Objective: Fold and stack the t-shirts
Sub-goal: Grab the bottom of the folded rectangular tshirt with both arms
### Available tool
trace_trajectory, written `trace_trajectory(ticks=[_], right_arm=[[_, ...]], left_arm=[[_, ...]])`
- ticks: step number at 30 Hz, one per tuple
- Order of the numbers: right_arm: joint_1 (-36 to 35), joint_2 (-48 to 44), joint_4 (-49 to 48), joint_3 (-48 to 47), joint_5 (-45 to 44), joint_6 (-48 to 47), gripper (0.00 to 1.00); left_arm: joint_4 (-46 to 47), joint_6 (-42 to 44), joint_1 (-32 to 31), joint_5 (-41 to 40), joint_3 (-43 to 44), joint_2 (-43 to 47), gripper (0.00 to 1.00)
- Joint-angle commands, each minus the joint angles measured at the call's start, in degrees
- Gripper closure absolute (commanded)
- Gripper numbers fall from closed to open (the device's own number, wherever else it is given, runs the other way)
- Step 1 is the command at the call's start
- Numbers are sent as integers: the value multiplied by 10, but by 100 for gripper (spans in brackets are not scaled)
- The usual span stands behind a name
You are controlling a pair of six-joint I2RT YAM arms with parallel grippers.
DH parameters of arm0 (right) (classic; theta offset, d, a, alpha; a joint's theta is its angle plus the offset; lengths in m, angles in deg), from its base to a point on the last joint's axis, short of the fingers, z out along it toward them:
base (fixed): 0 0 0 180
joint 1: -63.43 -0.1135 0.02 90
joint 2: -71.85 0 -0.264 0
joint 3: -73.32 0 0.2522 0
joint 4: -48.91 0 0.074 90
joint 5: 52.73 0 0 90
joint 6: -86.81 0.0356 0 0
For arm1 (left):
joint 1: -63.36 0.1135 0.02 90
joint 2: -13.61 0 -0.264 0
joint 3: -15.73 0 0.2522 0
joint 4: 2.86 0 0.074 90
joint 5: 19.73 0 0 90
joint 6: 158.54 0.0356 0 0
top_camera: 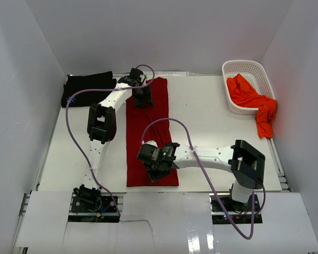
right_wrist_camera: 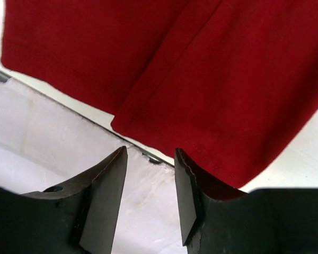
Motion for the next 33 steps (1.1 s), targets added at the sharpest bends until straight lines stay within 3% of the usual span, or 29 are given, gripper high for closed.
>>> trace_trajectory(ticks=[1, 18, 24, 27, 32, 33], right_arm=[[-8, 18, -4, -25, -35, 42, 52], [-8, 83, -32, -68, -34, 49, 48], [-8, 106, -23, -70, -21, 47, 56], [-9, 103, -23, -66, -22, 47, 70], [-8, 110, -17, -65, -18, 46, 70], [-8, 111, -17, -63, -19, 46, 74]], left_arm=[[-12, 11, 13, -28, 3, -16, 36], [-4, 8, 20, -15, 4, -16, 36], [-3, 9, 23, -13, 6, -15, 36], [-3, 9, 24, -12, 6, -15, 36], [-3, 10, 25, -12, 8, -16, 36], [-4, 10, 24, -11, 8, -18, 36]])
